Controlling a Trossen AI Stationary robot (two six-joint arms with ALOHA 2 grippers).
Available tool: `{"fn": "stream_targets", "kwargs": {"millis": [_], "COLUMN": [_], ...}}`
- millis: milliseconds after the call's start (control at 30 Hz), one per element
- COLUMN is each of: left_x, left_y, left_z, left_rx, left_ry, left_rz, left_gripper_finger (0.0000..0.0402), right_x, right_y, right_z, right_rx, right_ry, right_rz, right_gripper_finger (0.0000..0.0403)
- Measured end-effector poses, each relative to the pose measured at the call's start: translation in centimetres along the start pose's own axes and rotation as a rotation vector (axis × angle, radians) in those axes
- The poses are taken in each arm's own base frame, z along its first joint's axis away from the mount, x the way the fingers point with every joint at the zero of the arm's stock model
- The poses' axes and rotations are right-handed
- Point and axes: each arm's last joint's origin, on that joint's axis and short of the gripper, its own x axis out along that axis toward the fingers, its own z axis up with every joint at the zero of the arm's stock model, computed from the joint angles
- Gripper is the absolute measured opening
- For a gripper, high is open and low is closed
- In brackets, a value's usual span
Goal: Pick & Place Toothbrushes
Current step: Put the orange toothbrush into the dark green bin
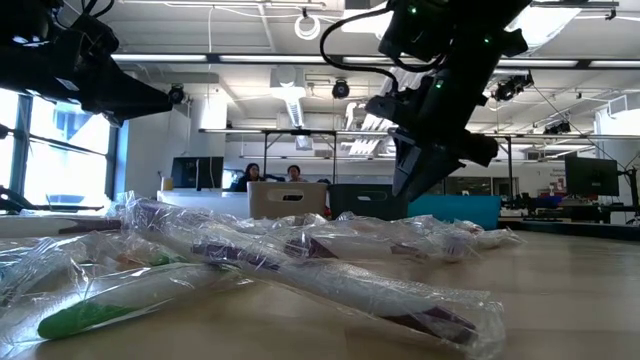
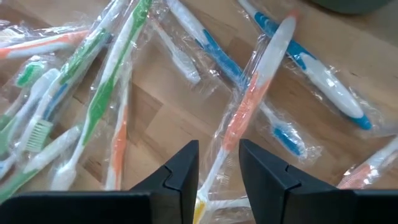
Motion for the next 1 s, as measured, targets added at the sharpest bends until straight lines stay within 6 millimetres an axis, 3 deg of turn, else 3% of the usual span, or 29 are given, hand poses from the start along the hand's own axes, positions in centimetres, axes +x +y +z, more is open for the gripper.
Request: {"fn": "stream_targets", "kwargs": {"millis": [567,1000], "left_x": [0.0,0.0], "left_y": [0.0,0.0], "left_z": [0.0,0.0], "left_rx": [0.0,0.0], "left_ry": [0.0,0.0], "left_rz": [-0.004,-0.003], "left_gripper_finger": [0.0136,0.0136], "right_x": [-0.1,-2.9], "right_y": [0.9,4.1], "right_z": [0.6,3.3], "right_rx": [0.028,-0.107], "right_ry": [-0.032,-0.121], "right_rz": [0.104,0.206], "right_gripper_finger": [0.0177,0.0135]}}
